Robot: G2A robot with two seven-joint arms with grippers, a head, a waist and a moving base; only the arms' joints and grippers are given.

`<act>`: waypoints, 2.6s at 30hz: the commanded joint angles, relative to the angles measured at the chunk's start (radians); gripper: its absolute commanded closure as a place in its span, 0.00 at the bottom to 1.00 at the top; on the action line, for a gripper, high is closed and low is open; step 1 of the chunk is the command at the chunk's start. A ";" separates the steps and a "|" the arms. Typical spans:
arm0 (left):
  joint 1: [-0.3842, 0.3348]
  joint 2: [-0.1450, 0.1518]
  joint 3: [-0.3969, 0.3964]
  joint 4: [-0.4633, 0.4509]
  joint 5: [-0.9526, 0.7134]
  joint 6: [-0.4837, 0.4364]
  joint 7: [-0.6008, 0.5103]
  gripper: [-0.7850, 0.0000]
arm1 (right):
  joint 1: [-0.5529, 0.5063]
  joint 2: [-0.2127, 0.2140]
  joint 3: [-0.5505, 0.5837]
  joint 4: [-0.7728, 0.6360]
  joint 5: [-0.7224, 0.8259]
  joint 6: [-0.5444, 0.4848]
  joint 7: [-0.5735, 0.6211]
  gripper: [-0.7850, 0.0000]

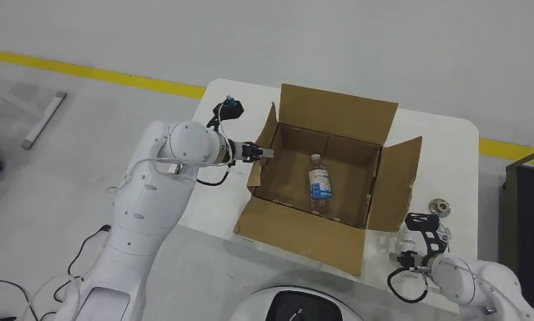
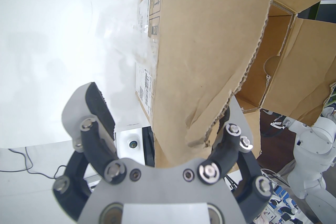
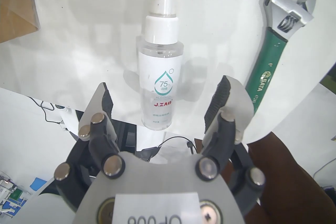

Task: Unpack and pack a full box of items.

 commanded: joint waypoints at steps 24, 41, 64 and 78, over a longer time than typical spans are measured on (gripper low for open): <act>0.000 0.000 0.000 0.000 0.000 0.000 0.000 0.00 | 0.048 -0.010 -0.041 0.054 -0.031 -0.014 0.015 1.00; 0.000 0.000 0.000 0.000 0.000 0.000 0.000 0.00 | 0.040 -0.014 0.561 -0.189 0.846 -0.268 0.063 1.00; 0.000 0.000 0.000 0.000 0.000 0.000 0.000 0.00 | 0.061 0.007 0.575 -0.314 1.197 -0.359 0.104 1.00; 0.000 0.000 0.000 0.000 0.000 0.000 0.000 0.00 | 0.460 0.060 0.006 -0.170 0.859 -0.017 -0.082 1.00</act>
